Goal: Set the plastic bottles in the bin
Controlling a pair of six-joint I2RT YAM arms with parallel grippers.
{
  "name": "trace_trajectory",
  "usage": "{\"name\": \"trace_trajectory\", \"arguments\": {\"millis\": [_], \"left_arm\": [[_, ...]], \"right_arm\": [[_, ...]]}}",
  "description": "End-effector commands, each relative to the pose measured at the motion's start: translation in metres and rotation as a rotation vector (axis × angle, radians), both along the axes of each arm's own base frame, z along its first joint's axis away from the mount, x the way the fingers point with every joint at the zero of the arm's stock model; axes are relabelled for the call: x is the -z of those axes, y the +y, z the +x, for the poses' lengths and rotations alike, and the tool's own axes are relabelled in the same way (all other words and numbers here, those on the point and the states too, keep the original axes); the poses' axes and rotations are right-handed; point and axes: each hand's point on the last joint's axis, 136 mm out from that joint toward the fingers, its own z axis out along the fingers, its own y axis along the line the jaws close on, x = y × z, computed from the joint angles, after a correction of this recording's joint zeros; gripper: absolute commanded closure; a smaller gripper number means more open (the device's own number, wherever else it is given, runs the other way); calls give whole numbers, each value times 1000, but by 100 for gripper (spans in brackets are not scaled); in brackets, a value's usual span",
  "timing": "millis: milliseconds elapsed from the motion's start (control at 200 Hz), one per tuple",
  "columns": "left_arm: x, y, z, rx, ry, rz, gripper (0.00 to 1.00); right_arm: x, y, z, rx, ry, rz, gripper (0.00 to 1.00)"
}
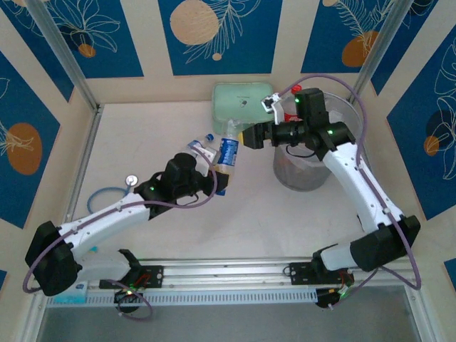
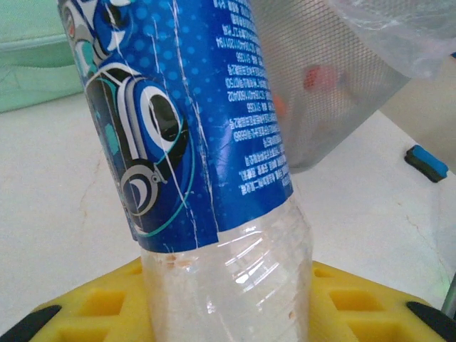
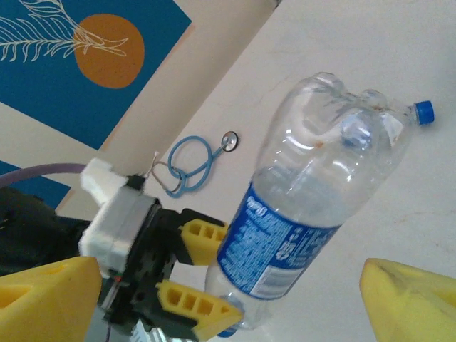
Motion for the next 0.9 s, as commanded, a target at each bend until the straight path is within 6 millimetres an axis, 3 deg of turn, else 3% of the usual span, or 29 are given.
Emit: {"name": "trace_trajectory", "arguments": {"millis": [0, 255, 430, 510, 630, 745, 891], "left_arm": [[-22, -8, -6, 75, -73, -71, 71], [-31, -18, -12, 140, -99, -122, 71], [-29, -13, -12, 125, -104, -104, 71], [-24, -9, -10, 100, -102, -92, 64], [-22, -5, -7, 71, -100, -82, 42], [-22, 1, -4, 41, -98, -64, 20], [-9, 17, 6, -52, -69, 0, 10]], "right_arm": [[12, 15, 3, -50, 51, 30, 6], [43, 30, 34, -3, 145, 7, 9], [42, 27, 44, 27, 155, 16, 33], [36, 22, 46, 48, 134, 8, 41], [13, 7, 49, 89, 60, -21, 54], [-31, -18, 51, 158, -74, -61, 59], [-104, -81, 50, 352, -298, -91, 65]]}}
